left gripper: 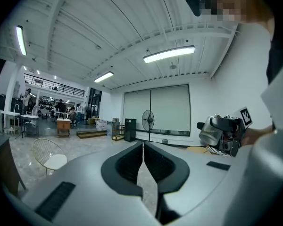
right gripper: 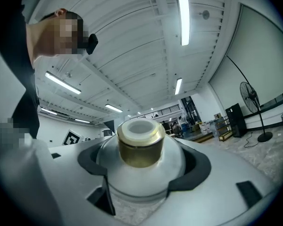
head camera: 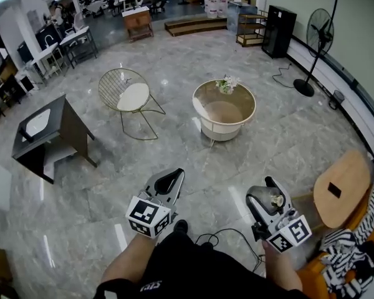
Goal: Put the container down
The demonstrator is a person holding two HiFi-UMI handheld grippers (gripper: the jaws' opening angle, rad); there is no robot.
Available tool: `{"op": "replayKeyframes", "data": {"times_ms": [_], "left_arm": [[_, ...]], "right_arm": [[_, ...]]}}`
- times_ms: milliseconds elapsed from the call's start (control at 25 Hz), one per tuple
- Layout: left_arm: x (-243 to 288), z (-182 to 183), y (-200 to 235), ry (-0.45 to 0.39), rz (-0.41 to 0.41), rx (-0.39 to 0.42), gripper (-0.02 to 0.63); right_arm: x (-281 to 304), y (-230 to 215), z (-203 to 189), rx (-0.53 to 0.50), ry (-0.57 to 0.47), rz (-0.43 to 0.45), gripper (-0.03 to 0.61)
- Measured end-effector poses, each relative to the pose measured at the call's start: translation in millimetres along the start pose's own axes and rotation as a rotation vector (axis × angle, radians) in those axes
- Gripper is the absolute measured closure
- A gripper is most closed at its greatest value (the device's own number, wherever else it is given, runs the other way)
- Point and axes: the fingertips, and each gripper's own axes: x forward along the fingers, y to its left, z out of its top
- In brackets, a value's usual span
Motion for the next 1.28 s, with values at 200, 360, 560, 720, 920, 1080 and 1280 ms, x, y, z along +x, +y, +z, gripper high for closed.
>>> {"op": "replayKeyframes", "data": {"times_ms": [200,360,560,720,920,1080,1280], "left_arm": [[2,0,23,0.002,0.015,-0.007,0.597],[12,2,52,0.0,0.018,0.006,0.597],[29,4,114,-0.014,0.049,-0.004,0.597],[44,8,171,-0.025,0.061,-0.014,0.597],[54,12,245,-0.035,0.073,-0.036,0.597],[56,11,296,-0.039,0.069,-0.053,0.597],[57,10,342,-0.036,0.037,-0.049,0.597]], "right_arm": [[17,-3,-8,0.026,-0.003,0.006,0.23],[49,-9,-21,0.042,0.014,0.014,0.23],[112,-19,-28,0.044,0.027,0.029,0.23],[172,-29,-34,0.054,0.039,0.034,0.23],[250,-31,-39,0.048,0.049,0.039,0.23],[302,-27,-42,0.035,0.053,0.039,0.23],[350,-17,-46,0.036,0.043,0.023,0.23]]}}
